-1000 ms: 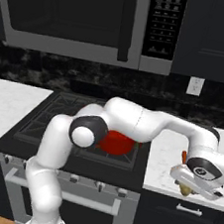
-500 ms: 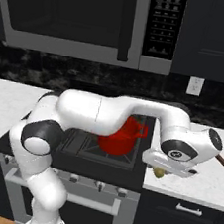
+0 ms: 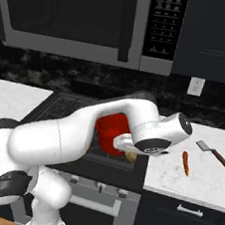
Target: Put the potato and carrot in the pot. Retrieve the spatula and lightly stir the vegetables in the pot.
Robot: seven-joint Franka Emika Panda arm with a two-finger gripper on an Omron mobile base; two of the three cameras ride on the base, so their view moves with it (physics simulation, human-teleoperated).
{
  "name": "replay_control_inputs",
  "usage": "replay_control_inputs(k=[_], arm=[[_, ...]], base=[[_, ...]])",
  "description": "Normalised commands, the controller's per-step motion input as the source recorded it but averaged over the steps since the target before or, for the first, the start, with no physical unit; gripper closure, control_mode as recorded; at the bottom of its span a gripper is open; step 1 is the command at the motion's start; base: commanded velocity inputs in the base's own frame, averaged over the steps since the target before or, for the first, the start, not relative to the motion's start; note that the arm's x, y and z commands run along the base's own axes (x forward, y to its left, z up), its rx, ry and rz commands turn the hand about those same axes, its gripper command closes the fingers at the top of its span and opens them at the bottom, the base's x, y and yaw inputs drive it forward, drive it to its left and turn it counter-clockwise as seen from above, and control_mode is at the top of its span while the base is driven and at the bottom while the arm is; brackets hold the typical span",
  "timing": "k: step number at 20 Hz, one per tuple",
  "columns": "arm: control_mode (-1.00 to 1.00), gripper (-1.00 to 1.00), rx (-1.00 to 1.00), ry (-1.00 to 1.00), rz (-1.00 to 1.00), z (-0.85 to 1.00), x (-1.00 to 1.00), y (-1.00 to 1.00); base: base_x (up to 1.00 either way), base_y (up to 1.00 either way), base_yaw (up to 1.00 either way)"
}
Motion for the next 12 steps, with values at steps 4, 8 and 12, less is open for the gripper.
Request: replay_control_inputs(k=[4,8,12], arm=[[-1.0,1.0,-0.02,0.0,0.01,0.54,0.26,0.63],[-1.0,1.0,-0.08,0.06,0.0,0.88,0.29,0.31],[-1.0,1.0,-0.15,0.13,-0.12,0.37,0.37,0.44]], base=[[0.0,0.0,0.0],[0.0,0.0,0.0],[0.0,0.0,0.0]])
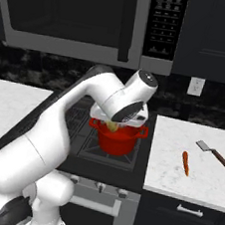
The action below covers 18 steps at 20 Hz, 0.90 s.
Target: Put the potato and carrot in the pot. Retrieve the spatula and lightly stir the vegetables in the pot.
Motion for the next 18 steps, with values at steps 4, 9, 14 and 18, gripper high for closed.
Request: replay_control_inputs(k=[4,9,14,18], arm=[[-1.0,1.0,-0.12,0.13,-0.07,0.0,0.49,0.33],[-1.0,1.0,-0.05,0.03,0.0,-0.22,0.41,0.09],[-1.0,1.0,-0.02,0.0,0.0,-0.29,0.29,0.01],[-1.0,1.0,-0.02,0.0,0.0,-0.32,0.19,0.06]], base=[[0.0,0.0,0.0],[0.0,0.0,0.0],[0.0,0.0,0.0],[0.0,0.0,0.0]])
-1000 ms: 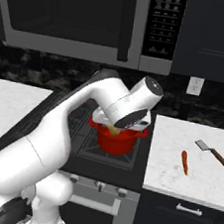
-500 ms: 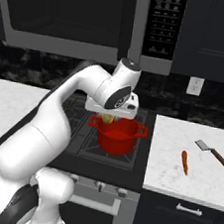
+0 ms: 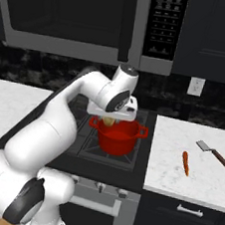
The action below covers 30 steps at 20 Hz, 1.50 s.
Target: Put the potato and carrot in the pot. Retrieve the spatula and lightly stir the vegetables in the pot.
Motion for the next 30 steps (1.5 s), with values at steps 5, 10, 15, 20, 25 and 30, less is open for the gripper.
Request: replay_control_inputs(k=[5,10,15,20,25,30], arm=[[-1.0,1.0,-0.01,0.0,-0.01,-0.28,0.22,0.02],[-1.0,1.0,-0.01,0.0,-0.02,-0.29,0.26,0.04],[-1.0,1.0,0.0,0.0,-0.02,-0.22,0.25,0.02],[-1.0,1.0,0.0,0.0,-0.01,-0.26,0.34,0.0],[-1.0,1.0,0.0,0.0,0.0,-0.18,0.34,0.0],[-1.0,1.0,0.0,0.02,-0.01,-0.25,0.03,0.0]], base=[[0.0,0.0,0.0],[0.0,0.0,0.0],[0.0,0.0,0.0],[0.0,0.0,0.0],[0.0,0.0,0.0],[0.0,0.0,0.0]])
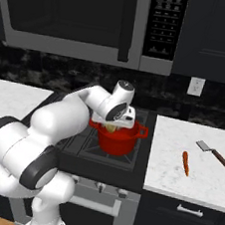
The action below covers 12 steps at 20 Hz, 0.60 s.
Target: Put the potato and carrot in the pot. Retrieve the spatula and lightly stir the vegetables in the pot.
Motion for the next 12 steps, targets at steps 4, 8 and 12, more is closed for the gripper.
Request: replay_control_inputs(k=[4,8,12], arm=[[-1.0,1.0,0.0,0.01,0.0,-0.22,0.0,-0.07],[-1.0,1.0,0.0,0.0,-0.01,-0.23,0.01,-0.01],[-1.0,1.0,0.0,0.0,0.0,-0.22,0.0,0.0]], base=[[0.0,0.0,0.0],[0.0,0.0,0.0],[0.0,0.0,0.0]])
